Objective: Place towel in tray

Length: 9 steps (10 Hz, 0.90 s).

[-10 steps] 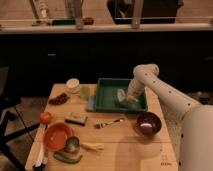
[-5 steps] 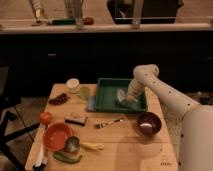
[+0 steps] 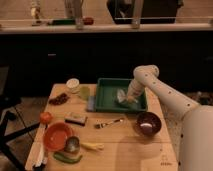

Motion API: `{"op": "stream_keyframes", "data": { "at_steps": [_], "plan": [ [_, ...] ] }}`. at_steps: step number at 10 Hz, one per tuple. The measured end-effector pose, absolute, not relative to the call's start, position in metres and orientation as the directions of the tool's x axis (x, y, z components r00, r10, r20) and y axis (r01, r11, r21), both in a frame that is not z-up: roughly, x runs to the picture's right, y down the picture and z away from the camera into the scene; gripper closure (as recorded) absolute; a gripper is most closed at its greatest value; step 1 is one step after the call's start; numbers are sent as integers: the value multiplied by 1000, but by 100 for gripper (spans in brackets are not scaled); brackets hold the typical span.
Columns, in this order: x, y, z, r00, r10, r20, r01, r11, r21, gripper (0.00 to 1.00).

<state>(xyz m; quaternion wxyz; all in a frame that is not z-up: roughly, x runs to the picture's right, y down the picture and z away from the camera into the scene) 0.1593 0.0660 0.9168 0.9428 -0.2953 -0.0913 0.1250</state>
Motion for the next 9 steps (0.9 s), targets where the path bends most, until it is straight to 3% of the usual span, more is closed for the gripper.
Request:
{"op": "stream_keyframes", "data": {
  "at_steps": [4,9],
  "plan": [
    [155,61,912,942,285,177,-145,823,-550,21],
    [156,59,911,938,286,195,-134,819,-558,20]
  ]
}}
